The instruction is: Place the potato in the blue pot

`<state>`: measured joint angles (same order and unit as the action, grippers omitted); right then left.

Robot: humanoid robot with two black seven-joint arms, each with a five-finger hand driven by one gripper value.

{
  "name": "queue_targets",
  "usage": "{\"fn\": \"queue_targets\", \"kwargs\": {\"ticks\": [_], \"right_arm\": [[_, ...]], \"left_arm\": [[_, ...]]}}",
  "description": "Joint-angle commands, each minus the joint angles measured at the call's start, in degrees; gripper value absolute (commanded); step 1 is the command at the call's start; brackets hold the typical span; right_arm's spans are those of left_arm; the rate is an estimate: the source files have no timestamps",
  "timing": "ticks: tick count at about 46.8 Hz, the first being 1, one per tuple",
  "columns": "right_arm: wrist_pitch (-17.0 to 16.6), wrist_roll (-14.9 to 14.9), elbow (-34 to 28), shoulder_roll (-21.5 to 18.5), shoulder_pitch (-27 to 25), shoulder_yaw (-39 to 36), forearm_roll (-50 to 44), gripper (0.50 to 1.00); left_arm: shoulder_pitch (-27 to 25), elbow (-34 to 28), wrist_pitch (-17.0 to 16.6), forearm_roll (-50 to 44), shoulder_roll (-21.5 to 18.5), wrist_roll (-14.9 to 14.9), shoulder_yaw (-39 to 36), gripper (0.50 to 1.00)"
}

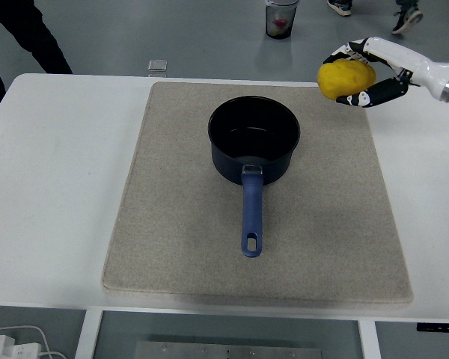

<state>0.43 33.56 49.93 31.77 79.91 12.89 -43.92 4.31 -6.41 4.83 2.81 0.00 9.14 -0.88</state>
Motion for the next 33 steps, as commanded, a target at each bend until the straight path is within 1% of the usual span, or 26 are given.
{"fn": "queue_targets", "kwargs": {"ticks": [1, 5, 9, 21, 27, 33], "right_arm": [[-0.1, 0.0, -0.4, -2.8, 2.4, 2.0, 0.8, 0.5], [-0.1, -0.1, -1.3, -5.8, 3.6, 3.4, 3.6, 0.5], [-0.2, -0.1, -3.8, -9.8, 4.6, 5.1, 5.1, 0.5], [-0.2, -0.1, -11.4, -20.9, 4.6, 6.5, 6.3, 0.5], [-0.2, 0.0, -14.7, -24.9, 3.5, 6.4, 6.6, 0.5], [-0.2, 0.0, -16.9, -27.3, 1.2, 6.4, 6.5, 0.5]], "left_arm": [[0.0, 0.0, 0.0, 0.0, 0.0, 0.0, 0.0, 0.996], [0.0, 0.1, 0.0, 0.0, 0.0, 0.0, 0.0, 0.996], [0.0, 0.3, 0.0, 0.0, 0.0, 0.0, 0.0, 0.996], [0.0, 0.5, 0.0, 0.0, 0.0, 0.0, 0.1, 0.996], [0.0, 0.5, 0.0, 0.0, 0.0, 0.0, 0.1, 0.996], [0.0, 0.6, 0.0, 0.0, 0.0, 0.0, 0.1, 0.996]]}}
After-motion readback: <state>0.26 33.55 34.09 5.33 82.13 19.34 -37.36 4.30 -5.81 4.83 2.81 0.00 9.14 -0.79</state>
